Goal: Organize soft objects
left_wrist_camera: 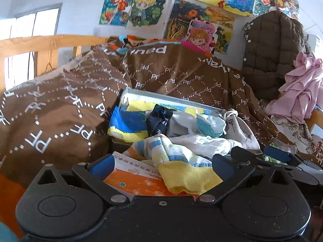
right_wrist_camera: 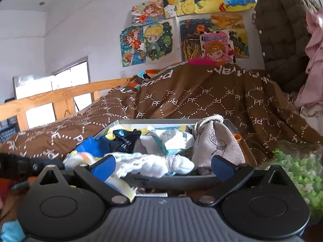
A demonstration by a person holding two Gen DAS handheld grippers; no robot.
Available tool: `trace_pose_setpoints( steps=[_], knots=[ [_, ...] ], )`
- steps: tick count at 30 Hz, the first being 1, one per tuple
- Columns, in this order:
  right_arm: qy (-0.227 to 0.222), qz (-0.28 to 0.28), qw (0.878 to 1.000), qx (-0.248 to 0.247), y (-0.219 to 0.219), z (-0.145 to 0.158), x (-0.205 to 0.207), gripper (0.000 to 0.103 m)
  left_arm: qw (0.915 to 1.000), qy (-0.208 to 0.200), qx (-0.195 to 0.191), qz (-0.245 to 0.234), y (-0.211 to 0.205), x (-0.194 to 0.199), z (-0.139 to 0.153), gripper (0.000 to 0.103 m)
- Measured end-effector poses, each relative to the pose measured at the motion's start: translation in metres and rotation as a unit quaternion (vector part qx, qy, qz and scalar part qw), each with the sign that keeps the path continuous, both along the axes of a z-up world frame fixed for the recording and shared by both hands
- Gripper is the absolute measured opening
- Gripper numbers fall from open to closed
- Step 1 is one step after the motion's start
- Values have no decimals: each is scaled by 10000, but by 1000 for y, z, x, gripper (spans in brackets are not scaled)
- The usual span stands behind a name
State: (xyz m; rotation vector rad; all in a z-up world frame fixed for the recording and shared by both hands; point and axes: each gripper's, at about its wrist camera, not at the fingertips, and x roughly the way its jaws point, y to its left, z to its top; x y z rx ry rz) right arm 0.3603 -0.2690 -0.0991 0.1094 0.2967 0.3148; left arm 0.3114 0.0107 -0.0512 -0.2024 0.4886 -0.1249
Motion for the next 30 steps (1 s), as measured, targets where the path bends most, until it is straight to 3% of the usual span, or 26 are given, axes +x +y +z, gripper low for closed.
trace_pose_setpoints(
  steps=[6,15,18,19,21,25,30],
  knots=[
    [210,194,9995,143,2,-2,20,103,9996,154,-250,-48,3,16,-4,100],
    [519,454,9976,67,9,-8,32,103,9982,341,-433,-224,1,31,-9,72],
    [560,496,9972,40,12,-10,33,101,9977,428,-417,-305,-1,33,-12,50],
    [570,522,9970,18,13,-11,33,98,9977,452,-400,-309,-2,33,-12,43],
    [570,549,9969,-34,16,-11,32,91,9976,452,-420,-307,-2,33,-13,41],
    [535,565,9969,-126,21,-12,30,77,9972,455,-493,-323,0,35,-14,26],
    [596,606,9962,-199,25,-16,30,46,9974,390,-523,-305,1,35,-13,18]
  ],
)
